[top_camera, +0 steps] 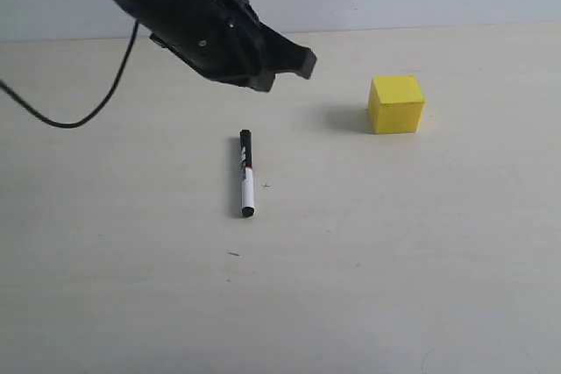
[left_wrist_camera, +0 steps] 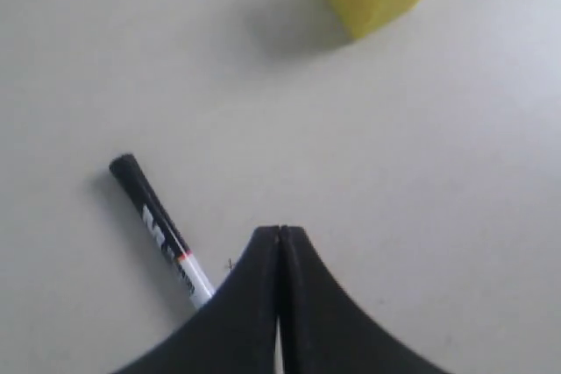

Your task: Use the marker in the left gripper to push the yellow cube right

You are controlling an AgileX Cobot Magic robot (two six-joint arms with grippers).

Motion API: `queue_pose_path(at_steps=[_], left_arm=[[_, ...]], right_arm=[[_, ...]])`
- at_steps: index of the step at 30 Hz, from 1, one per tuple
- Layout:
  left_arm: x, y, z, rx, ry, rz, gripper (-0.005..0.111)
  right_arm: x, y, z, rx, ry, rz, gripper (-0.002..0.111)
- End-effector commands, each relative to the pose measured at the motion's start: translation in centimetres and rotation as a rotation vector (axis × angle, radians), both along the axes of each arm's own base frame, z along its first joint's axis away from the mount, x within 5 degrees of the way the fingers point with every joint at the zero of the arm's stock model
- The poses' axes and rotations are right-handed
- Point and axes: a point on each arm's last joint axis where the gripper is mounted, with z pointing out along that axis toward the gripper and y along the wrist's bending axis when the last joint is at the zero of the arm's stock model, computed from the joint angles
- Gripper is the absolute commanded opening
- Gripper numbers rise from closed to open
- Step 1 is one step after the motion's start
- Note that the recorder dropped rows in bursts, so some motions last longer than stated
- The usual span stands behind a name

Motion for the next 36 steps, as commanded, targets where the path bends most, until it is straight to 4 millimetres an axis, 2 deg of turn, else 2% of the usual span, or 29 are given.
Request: queue_pose_path(at_steps=[1, 4, 8, 10, 13, 18, 33, 36], left_arm=[[-2.8, 2.7, 2.2, -0.189, -0.231, 0.042, 0.0], [-7.2, 7.2, 2.8, -0.38, -0.501, 0.092, 0.0], [-13.0, 12.6, 2.1, -0.542, -0.772, 0.122, 0.0], [-15.5, 14.9, 1.2, -0.596, -0.83, 0.143, 0.0], [-17.9, 16.8, -0.5, -0.594, -0.825, 0.14, 0.0], [-19.2, 17.9, -1.4, -0.604, -0.836, 0.14, 0.0], [-19.2, 17.9, -1.4, -0.602, -0.835, 0.139, 0.0], [-19.2, 17.8, -1.8, -0.55, -0.817, 0.118, 0.0]], right_arm=[[0.0, 0.0, 0.0, -0.002, -0.009, -0.004, 0.0], [0.0, 0.0, 0.0, -0.002, -0.009, -0.004, 0.0], [0.0, 0.0, 0.0, -0.002, -0.009, -0.004, 0.0], [0.0, 0.0, 0.0, -0.002, -0.009, -0.004, 0.0], [0.0, 0.0, 0.0, -0.002, -0.009, -0.004, 0.0], [0.0, 0.0, 0.0, -0.002, -0.009, -0.004, 0.0], [0.0, 0.0, 0.0, -0.002, -0.009, -0.004, 0.0], [0.0, 0.0, 0.0, -0.002, -0.009, -0.004, 0.0]])
